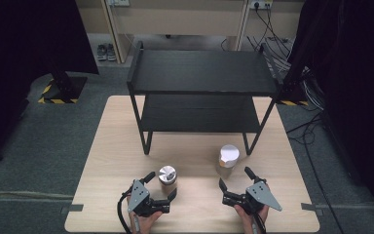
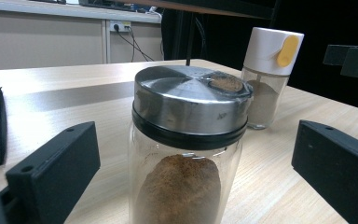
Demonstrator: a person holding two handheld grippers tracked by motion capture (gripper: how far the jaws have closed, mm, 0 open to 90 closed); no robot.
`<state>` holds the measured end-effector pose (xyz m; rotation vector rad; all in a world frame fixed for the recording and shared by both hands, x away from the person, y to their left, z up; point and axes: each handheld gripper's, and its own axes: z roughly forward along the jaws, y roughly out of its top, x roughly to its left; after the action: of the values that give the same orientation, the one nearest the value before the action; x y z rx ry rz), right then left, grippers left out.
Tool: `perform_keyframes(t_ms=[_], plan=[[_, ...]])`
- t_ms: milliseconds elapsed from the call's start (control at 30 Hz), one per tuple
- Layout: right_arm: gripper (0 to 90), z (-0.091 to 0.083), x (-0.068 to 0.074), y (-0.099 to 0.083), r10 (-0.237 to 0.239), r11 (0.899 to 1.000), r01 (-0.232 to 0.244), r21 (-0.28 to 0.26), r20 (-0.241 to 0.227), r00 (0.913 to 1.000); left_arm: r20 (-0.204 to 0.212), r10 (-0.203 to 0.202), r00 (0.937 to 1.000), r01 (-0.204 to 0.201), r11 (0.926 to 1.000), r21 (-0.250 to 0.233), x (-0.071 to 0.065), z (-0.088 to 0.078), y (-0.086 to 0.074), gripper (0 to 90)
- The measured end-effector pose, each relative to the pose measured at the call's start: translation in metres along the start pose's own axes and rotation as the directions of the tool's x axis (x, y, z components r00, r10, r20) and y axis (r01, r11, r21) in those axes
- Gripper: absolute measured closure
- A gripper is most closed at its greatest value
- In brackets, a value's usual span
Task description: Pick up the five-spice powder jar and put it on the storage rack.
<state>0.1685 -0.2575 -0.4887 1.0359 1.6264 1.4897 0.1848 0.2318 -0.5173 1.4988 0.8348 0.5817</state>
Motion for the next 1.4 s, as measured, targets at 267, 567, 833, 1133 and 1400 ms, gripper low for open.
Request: perform_keyframes(t_ms=[267, 567, 833, 1133, 1400], plan=[[0.4, 0.000, 0.000, 0.000, 0.001, 1.000, -0.001, 0.001, -0.001, 1.0000, 0.004, -0.002, 1.0000, 0.002, 1.0000, 0.002, 0.001, 0.001, 0.000, 0.3], [0.4, -0.001, -0.001, 0.000, 0.003, 1.000, -0.003, -0.003, 0.002, 1.0000, 0.008, 0.003, 1.0000, -0.003, 0.9998, 0.018, 0.001, 0.005, 0.004, 0.3], [0.4, -0.001, -0.001, 0.000, 0.004, 1.000, -0.004, -0.003, 0.002, 1.0000, 0.005, 0.007, 1.0000, -0.007, 0.9993, 0.037, 0.001, 0.010, 0.009, 0.2], [0.5, -0.001, -0.001, 0.000, 0.003, 1.000, -0.003, -0.003, 0.000, 1.0000, -0.015, 0.016, 0.9998, -0.015, 0.9971, 0.074, 0.000, 0.017, 0.015, 1.4], [0.5, -0.001, -0.001, 0.000, 0.003, 1.000, -0.003, -0.002, -0.002, 1.0000, -0.010, 0.021, 0.9997, -0.020, 0.9937, 0.111, 0.001, 0.022, 0.021, 8.2]])
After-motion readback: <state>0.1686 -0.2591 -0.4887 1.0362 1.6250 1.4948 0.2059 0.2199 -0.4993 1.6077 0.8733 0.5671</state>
